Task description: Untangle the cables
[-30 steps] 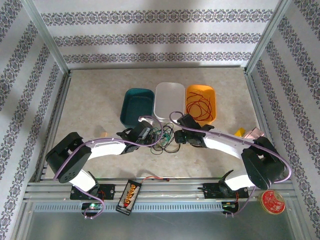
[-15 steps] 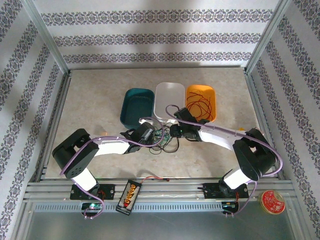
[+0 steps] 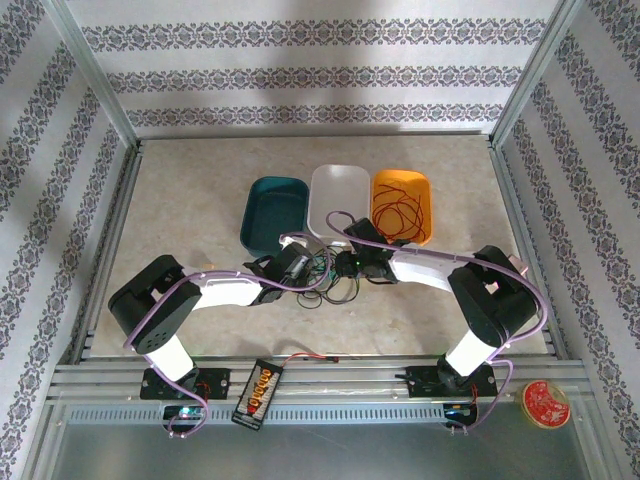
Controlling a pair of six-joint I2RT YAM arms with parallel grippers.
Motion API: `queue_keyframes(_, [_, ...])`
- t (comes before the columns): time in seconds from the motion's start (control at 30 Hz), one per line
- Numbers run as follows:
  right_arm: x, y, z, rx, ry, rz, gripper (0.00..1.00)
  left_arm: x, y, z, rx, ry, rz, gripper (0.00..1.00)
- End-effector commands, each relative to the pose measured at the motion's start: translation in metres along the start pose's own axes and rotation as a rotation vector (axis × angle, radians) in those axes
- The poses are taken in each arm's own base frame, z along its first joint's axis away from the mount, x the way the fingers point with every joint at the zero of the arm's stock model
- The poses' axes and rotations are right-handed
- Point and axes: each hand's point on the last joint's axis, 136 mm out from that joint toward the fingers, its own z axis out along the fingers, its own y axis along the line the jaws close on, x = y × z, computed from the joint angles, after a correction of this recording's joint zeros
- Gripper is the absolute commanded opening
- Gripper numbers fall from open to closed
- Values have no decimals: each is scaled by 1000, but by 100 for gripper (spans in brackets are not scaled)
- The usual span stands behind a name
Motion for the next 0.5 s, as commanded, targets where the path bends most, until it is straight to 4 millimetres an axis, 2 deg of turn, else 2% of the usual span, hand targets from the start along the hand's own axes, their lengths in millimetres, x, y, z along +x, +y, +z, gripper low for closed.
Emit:
queue_keyframes(0.0, [9,-4,-3,-12,13,21,43,9,3,2,-45,34,19,0])
queue_keyframes(0.23, [7,-15,-29,19,-60,-11,47,10,5,2,-61,32,21,0])
queue_keyframes(0.47, [34,-23,-35,34,11,-61,48,9,5,2,-67,28,23,0])
